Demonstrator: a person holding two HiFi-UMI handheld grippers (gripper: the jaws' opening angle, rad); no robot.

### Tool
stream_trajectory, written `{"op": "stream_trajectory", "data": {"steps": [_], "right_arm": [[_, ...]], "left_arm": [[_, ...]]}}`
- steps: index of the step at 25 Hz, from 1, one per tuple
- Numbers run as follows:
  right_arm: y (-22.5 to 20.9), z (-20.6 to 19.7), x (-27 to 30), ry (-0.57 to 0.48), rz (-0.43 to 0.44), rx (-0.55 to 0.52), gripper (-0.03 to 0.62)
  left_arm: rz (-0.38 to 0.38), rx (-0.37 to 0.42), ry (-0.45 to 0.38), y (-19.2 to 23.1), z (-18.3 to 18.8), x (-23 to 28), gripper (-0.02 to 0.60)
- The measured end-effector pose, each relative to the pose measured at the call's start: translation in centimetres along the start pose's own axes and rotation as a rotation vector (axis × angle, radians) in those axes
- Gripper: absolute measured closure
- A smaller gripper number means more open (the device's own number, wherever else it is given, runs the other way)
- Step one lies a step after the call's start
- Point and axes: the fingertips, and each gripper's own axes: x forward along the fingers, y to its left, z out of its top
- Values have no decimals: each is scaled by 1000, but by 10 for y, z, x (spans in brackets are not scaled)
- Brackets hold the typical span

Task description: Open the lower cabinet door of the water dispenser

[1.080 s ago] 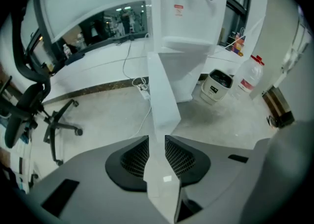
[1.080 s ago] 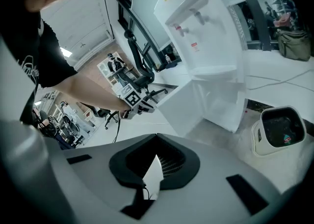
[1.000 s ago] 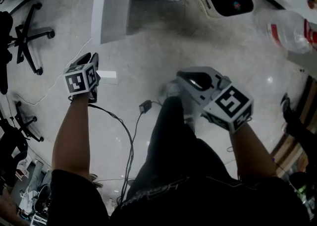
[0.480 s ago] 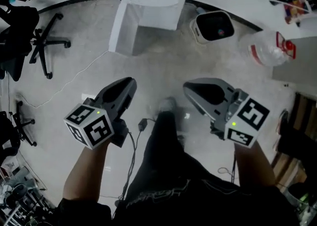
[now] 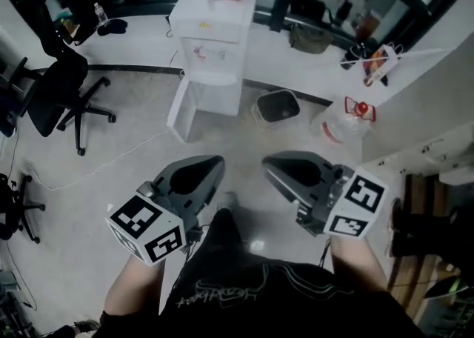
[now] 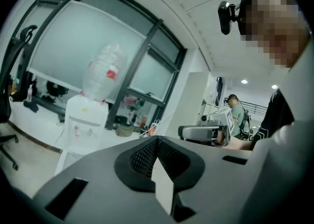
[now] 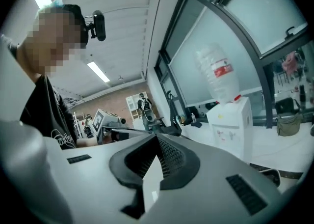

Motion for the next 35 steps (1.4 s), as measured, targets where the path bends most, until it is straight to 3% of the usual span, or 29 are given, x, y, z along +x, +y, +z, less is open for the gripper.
{"op": "stream_trajectory", "data": {"steps": [4, 8, 12, 19, 25, 30, 35], "right_arm": [[41, 40, -29, -49, 4, -38, 582], [73, 66, -54, -85, 3, -62, 582], [95, 88, -70, -109, -1, -99, 582], [127, 120, -98, -167, -8, -156, 582], [141, 124, -109, -189, 4, -164, 582], [154, 109, -124, -208, 4, -196, 582], [155, 103, -128, -189, -5, -181, 582]], "left_arm": [[-26, 86, -99, -58, 48, -23, 580], [-83, 154, -152, -105, 73, -48, 581], [-82, 196, -197, -133, 96, -64, 581], [-124, 317, -186, -177, 119, -73, 581], [-124, 313, -195, -194, 127, -78, 581], [-115, 368, -191, -209, 111, -79, 581], [-104, 321, -199, -213, 111, -82, 581]]}}
